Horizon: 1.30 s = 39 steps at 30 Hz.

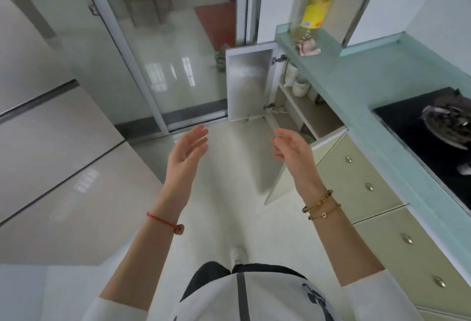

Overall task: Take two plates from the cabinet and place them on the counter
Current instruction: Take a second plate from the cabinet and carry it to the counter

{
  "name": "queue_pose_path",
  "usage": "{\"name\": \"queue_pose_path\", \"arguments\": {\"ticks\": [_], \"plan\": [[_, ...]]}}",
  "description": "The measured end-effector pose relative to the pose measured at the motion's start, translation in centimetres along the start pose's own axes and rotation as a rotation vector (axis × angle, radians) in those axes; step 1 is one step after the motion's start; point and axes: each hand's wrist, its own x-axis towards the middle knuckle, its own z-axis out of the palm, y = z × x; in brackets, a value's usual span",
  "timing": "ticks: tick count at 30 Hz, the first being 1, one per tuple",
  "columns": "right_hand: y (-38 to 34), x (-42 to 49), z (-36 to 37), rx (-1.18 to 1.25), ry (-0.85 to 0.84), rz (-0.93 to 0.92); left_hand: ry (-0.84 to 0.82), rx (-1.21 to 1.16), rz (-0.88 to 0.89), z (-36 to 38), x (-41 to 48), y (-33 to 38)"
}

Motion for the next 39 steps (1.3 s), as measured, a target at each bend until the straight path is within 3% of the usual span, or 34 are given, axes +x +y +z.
{"name": "queue_pose_path", "arguments": {"ticks": [7, 21, 39], "plan": [[-2.8, 10.3, 4.7, 0.021, 0.119, 0.037, -0.071, 0.003, -0.034, -1.0, 13.9, -0.3], [-0.9, 25.8, 10.9, 0.1, 0.549, 0.16, -0.57, 0.167, -0.139, 3.2, 40.6, -3.2], [5.1, 46.6, 2.5, 0.171, 0.881, 0.392, -0.838, 0.319, -0.276, 21.5, 62.5, -13.1]]}}
